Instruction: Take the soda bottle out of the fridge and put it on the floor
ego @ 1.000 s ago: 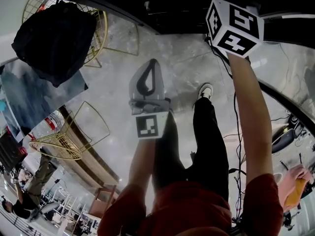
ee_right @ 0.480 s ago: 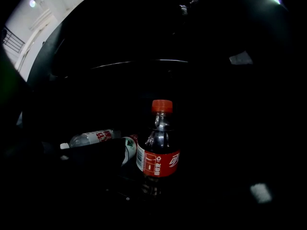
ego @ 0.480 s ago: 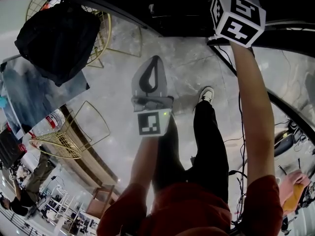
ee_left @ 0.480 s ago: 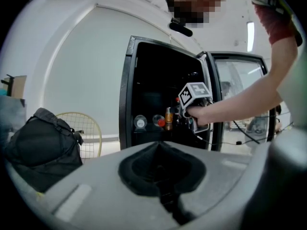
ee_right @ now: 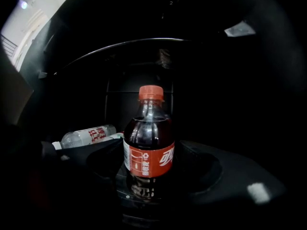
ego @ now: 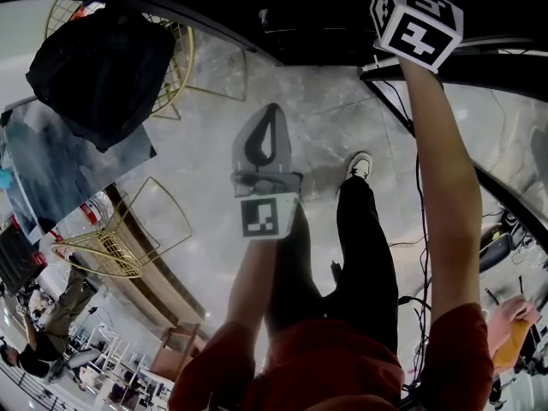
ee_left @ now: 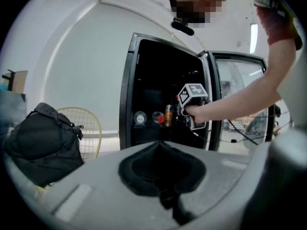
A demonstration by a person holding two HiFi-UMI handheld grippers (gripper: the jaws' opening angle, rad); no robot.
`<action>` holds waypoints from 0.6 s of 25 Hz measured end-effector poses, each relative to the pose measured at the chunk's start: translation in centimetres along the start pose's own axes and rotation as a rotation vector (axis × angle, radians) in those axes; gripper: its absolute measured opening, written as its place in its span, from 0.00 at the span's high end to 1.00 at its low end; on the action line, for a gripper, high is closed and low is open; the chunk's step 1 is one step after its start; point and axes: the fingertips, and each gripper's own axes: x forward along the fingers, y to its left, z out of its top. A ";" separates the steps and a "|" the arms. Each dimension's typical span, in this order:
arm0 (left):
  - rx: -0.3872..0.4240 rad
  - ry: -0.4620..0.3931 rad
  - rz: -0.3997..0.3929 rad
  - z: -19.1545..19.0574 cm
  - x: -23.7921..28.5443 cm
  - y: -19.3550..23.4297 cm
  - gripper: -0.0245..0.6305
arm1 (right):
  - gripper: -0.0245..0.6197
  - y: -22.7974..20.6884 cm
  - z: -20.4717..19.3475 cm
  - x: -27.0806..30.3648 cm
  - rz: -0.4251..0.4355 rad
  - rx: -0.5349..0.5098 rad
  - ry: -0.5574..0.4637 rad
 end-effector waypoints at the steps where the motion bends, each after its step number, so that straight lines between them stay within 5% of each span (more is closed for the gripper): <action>1: 0.000 0.003 -0.003 -0.1 0.0 -0.1 0.96 | 0.43 -0.1 0.0 0.0 -0.001 0.004 -0.001; 15: -0.020 0.005 -0.002 -0.4 -0.5 -0.2 0.96 | 0.49 0.5 0.0 -0.1 0.022 0.008 -0.002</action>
